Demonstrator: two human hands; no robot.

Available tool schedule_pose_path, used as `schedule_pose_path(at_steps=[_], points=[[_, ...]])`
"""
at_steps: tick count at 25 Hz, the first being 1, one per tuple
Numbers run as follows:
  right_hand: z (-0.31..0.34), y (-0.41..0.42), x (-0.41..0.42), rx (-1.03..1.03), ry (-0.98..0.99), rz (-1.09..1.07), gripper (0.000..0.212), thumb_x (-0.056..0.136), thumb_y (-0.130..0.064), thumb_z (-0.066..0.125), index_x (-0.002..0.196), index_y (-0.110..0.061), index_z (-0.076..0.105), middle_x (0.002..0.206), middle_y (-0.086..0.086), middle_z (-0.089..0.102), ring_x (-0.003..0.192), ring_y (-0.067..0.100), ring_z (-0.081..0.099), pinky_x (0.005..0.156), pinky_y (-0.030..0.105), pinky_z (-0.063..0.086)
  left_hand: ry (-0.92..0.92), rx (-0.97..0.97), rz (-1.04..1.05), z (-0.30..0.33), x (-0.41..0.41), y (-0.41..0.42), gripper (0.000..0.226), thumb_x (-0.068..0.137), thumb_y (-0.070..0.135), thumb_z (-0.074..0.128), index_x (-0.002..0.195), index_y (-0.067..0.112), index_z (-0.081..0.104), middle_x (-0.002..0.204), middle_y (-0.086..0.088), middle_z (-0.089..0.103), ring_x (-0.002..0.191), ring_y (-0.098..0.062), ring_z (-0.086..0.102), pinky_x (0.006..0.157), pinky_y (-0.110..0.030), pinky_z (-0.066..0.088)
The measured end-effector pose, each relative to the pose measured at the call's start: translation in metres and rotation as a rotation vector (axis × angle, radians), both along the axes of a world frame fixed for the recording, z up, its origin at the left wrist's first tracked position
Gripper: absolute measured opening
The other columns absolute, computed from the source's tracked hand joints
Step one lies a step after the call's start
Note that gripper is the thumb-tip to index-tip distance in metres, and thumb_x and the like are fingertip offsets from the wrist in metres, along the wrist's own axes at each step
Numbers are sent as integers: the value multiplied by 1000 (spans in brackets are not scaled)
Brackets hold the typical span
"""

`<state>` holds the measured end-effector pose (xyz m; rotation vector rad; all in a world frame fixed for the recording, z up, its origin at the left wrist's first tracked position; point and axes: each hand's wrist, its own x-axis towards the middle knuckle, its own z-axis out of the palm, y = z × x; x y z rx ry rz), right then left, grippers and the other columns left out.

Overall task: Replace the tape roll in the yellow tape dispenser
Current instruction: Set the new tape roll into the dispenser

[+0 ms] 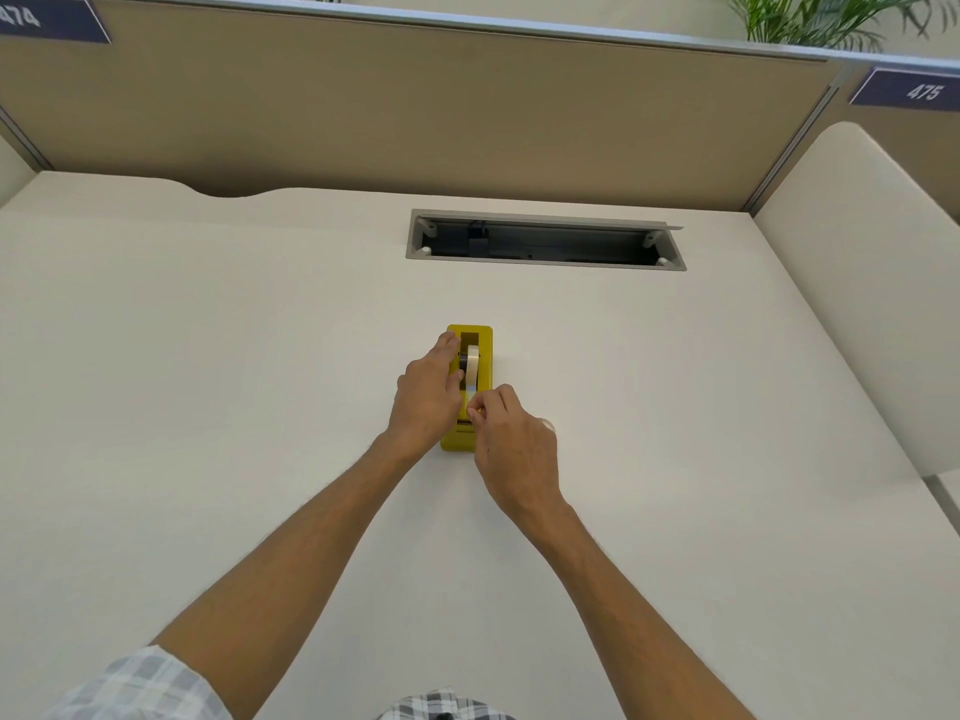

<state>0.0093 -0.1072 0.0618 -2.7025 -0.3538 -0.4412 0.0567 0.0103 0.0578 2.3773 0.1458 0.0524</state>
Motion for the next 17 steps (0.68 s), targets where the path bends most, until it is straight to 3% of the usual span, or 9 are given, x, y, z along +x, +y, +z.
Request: schedule_pose_path(at_steps=[3,9,12,17], points=[[-2,-1,-6,0,6,-5,8,91,-14,65,84,-17,61,79,-3,57,45,12,30,39,18,18,-7,-4,-5,-1,0,1,51,99,16,46,148,17,32,155,0,32,135,-25,44,112,-42,36],[0,-4,-14,-13,-16,-3,7,90,-18,65,85,-16,62,78,-4,59,47,9,32,39,9,8,3,-13,-15,-1,0,3,51,99,17,46,148,18,32,155,1,31,136,-25,43,113,-43,35],[-3,-6,-14,-10,-20,-9,6,91,-19,64,86,-17,62,79,-4,59,47,9,35,37,16,24,3,-8,-33,0,-1,4,51,99,17,45,148,19,30,156,1,30,137,-25,41,114,-44,33],[-5,-6,-14,4,-13,8,6,93,-20,63,88,-17,62,81,-4,58,49,9,37,36,21,35,34,-110,-68,-6,-10,12,53,100,34,42,149,23,26,157,-1,29,141,-24,34,112,-47,35]])
